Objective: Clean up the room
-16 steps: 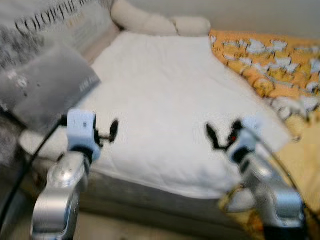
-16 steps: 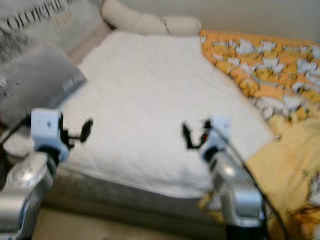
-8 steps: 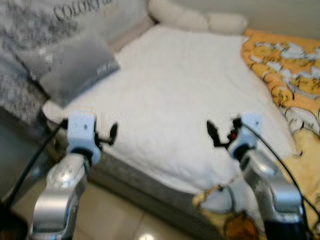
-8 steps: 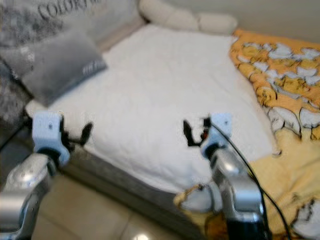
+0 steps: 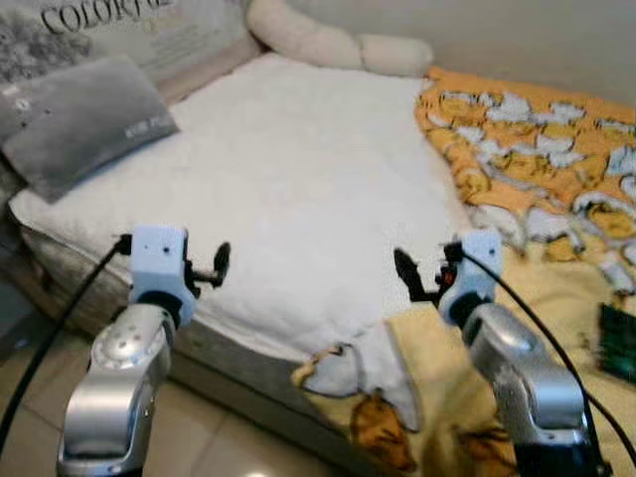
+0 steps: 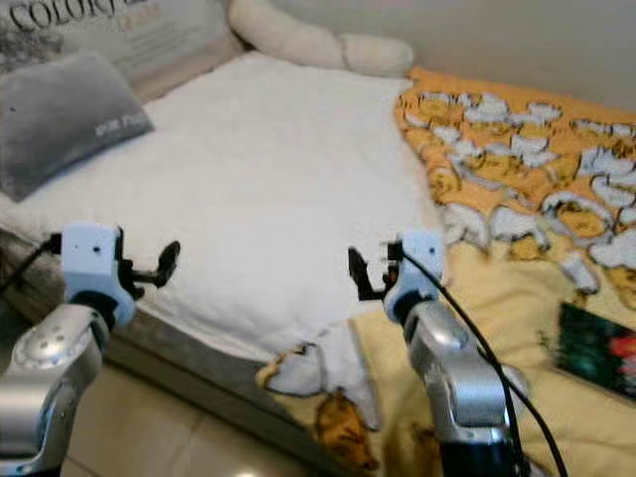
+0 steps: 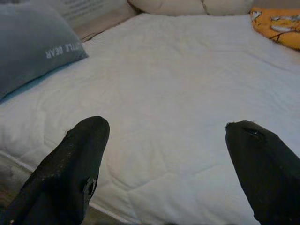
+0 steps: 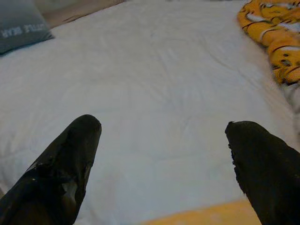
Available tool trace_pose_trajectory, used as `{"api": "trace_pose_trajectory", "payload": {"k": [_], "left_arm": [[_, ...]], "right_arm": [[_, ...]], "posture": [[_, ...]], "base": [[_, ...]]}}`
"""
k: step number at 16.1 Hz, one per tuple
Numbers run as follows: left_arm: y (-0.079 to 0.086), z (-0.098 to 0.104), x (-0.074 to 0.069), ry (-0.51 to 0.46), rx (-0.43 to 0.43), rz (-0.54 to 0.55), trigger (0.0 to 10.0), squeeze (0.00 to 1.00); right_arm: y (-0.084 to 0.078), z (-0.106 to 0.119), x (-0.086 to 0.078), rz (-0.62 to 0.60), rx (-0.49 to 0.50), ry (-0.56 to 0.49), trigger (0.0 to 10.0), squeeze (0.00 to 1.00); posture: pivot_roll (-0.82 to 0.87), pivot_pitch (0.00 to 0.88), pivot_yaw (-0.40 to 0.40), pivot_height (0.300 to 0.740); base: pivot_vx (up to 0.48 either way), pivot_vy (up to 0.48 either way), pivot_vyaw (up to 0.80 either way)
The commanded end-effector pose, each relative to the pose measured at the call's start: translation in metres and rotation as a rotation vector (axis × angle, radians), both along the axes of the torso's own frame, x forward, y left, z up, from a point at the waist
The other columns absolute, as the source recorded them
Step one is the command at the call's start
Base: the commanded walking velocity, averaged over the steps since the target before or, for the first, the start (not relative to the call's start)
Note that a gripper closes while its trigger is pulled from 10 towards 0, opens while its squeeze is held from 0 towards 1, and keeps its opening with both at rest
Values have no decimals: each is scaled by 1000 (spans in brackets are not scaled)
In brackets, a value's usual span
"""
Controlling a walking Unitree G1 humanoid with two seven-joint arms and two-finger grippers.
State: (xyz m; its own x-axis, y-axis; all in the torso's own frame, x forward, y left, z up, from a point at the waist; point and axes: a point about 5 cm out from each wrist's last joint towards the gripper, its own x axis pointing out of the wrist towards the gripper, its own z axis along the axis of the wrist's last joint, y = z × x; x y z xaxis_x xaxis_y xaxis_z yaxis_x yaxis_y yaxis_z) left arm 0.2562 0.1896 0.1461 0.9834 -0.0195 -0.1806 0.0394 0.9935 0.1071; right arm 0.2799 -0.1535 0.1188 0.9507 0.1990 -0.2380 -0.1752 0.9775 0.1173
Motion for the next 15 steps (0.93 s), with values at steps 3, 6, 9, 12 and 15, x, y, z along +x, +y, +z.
{"api": "trace_pose_trajectory", "payload": {"k": [3,6,9,12,15], "left_arm": [[-6,0,-1,-3,4,-24,10000,1000],[-7,-1,-2,2,5,-28,10000,1000],[-7,-2,-3,7,4,-32,10000,1000],[-8,-4,-3,16,5,-39,10000,1000],[-8,-5,-3,21,9,-40,10000,1000]], "right_arm": [[-3,-3,-5,-15,-7,22,10000,0],[1,-5,-7,-1,-4,29,10000,0],[0,-5,-8,13,-10,40,10000,0],[-5,-6,-8,23,-31,47,10000,0],[-7,-5,-6,22,-32,48,10000,0]], "posture": [[-11,0,20,740],[-13,0,22,740],[-21,0,25,740],[-34,0,33,740],[-37,0,33,740]], "base": [[0,-361,0],[0,-355,0],[0,-349,0],[0,-344,0],[0,-342,0]]}}
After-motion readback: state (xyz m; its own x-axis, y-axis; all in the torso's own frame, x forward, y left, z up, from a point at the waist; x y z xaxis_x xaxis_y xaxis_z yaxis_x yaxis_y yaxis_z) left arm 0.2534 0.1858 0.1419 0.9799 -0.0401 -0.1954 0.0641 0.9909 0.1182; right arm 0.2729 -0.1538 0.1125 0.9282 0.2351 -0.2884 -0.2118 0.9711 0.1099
